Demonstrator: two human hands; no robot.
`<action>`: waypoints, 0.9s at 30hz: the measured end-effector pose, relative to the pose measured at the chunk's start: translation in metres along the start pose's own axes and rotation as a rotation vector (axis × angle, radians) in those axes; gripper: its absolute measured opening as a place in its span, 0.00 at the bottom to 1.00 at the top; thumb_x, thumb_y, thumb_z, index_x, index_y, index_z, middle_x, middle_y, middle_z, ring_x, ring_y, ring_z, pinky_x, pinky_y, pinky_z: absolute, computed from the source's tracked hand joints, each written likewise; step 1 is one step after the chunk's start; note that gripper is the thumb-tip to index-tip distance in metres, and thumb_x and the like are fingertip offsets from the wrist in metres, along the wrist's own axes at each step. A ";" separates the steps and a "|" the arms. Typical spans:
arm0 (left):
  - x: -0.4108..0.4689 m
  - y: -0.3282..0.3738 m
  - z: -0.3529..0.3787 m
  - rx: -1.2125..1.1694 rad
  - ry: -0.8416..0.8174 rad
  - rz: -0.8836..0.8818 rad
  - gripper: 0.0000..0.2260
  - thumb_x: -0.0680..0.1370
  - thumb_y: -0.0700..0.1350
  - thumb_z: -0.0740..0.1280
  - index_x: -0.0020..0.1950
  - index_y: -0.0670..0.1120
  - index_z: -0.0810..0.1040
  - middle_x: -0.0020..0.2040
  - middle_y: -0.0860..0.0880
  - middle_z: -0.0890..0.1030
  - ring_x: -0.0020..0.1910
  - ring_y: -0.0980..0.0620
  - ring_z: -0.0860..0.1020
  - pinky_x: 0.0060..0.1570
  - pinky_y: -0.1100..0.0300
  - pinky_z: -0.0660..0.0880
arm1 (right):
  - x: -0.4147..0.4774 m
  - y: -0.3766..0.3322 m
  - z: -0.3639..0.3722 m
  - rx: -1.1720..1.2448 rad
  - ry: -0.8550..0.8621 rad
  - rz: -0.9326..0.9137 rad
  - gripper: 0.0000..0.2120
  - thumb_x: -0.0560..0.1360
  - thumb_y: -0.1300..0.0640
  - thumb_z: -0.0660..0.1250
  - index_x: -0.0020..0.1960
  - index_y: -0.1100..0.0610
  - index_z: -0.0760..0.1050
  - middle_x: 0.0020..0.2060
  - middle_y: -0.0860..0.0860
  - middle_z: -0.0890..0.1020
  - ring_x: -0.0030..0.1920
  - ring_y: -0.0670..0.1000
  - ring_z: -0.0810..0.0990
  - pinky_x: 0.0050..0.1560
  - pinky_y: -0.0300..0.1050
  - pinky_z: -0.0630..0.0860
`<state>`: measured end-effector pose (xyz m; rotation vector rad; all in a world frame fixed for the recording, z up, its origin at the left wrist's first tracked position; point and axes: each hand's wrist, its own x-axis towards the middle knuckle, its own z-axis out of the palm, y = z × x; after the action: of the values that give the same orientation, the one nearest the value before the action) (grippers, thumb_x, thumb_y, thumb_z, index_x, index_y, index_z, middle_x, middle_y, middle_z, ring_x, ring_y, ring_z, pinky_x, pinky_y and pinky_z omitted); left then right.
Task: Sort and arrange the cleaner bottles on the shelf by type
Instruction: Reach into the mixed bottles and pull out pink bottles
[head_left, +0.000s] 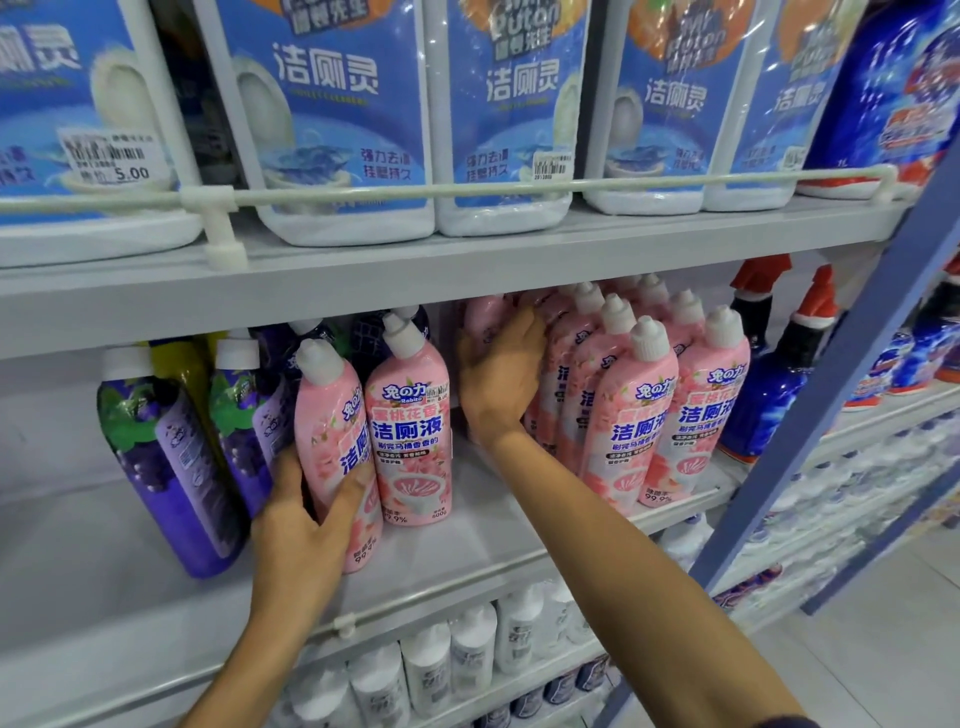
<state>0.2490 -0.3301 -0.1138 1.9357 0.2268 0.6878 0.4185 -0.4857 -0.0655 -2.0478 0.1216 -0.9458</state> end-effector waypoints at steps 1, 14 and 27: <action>0.000 0.000 0.000 0.002 0.000 0.003 0.15 0.76 0.49 0.74 0.58 0.46 0.74 0.49 0.49 0.83 0.43 0.52 0.80 0.43 0.59 0.72 | 0.003 -0.002 0.001 0.017 -0.007 -0.019 0.35 0.73 0.48 0.75 0.71 0.66 0.65 0.63 0.62 0.74 0.63 0.63 0.73 0.60 0.56 0.75; 0.000 -0.001 -0.001 0.015 0.009 0.000 0.15 0.76 0.50 0.74 0.59 0.48 0.75 0.50 0.50 0.85 0.46 0.51 0.82 0.46 0.57 0.76 | 0.002 0.017 -0.012 0.065 -0.147 -0.173 0.30 0.73 0.57 0.74 0.70 0.67 0.69 0.62 0.62 0.75 0.62 0.61 0.74 0.65 0.56 0.72; -0.004 0.003 -0.002 -0.001 -0.007 -0.017 0.21 0.74 0.56 0.71 0.63 0.48 0.74 0.54 0.50 0.85 0.51 0.50 0.83 0.51 0.54 0.78 | -0.025 0.038 -0.057 0.445 -0.429 0.015 0.28 0.78 0.52 0.73 0.74 0.56 0.67 0.64 0.49 0.80 0.62 0.43 0.80 0.65 0.46 0.78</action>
<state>0.2442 -0.3318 -0.1122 1.9324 0.2384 0.6702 0.3724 -0.5377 -0.0883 -1.7779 -0.2804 -0.4522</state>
